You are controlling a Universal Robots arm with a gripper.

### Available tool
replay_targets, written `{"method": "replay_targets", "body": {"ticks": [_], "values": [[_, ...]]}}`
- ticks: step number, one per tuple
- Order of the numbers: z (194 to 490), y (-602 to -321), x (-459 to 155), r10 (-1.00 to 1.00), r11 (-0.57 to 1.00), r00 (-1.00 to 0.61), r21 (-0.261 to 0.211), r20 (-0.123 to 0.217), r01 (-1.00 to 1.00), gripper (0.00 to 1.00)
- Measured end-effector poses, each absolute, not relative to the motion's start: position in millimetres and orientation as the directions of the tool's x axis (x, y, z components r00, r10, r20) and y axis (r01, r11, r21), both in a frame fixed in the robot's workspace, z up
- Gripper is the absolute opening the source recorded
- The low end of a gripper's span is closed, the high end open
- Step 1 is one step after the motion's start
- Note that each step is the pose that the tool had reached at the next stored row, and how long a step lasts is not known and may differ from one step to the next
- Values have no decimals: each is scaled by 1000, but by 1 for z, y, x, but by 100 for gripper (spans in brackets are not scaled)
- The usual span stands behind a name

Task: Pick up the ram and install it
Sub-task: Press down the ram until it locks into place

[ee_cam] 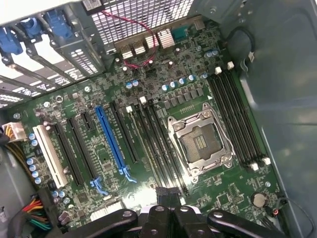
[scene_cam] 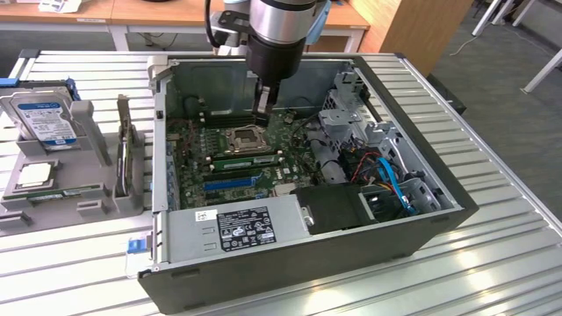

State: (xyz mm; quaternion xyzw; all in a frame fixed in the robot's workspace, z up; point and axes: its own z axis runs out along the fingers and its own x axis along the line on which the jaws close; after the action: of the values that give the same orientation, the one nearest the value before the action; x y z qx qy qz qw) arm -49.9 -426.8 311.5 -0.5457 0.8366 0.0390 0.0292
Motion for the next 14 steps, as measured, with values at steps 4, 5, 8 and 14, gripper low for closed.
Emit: {"method": "replay_targets", "body": {"ticks": [4, 5, 8, 14], "values": [[312, -427, -51, -903, 418, -420, 39, -89, -907, 10], [312, -427, -51, -900, 425, -427, 41, -88, -904, 10], [311, -427, -51, -889, 447, -449, 45, -86, -893, 10], [311, -427, -51, -869, 486, -488, 50, -83, -873, 10]]}}
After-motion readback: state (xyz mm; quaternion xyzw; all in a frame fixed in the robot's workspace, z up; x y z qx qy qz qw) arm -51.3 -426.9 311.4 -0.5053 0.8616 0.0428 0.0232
